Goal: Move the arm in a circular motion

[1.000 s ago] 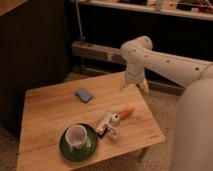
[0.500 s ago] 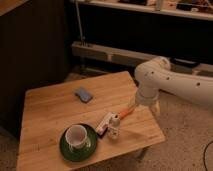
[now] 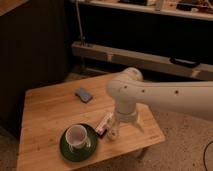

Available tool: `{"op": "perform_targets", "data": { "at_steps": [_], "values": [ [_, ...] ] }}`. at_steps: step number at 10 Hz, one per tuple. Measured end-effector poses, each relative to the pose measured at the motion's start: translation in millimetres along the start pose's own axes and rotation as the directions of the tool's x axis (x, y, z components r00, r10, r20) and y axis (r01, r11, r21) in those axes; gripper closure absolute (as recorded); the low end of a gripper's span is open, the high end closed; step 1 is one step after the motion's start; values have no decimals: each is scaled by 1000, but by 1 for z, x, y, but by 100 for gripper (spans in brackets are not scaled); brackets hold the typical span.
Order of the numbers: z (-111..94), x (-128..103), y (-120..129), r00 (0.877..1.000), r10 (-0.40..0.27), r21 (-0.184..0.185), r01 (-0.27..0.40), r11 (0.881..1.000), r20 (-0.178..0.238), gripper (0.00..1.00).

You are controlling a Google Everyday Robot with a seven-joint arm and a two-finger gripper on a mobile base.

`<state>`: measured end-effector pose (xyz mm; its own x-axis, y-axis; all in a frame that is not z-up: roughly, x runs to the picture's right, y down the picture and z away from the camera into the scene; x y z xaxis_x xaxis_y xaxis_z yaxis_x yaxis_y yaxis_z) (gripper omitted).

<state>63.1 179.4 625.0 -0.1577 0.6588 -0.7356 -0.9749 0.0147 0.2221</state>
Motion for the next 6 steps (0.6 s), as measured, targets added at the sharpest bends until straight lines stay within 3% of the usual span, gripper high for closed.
{"op": "perform_targets", "data": {
  "at_steps": [2,3,4,6],
  "values": [
    [-21,41,59,993,-73,131,84,988,-90,20],
    [-28,56,79,989,-102,149,118,982,-109,20],
    [-31,63,89,987,-120,143,135,980,-110,20],
    [-35,78,112,981,-174,66,180,981,-82,20]
  ]
}}
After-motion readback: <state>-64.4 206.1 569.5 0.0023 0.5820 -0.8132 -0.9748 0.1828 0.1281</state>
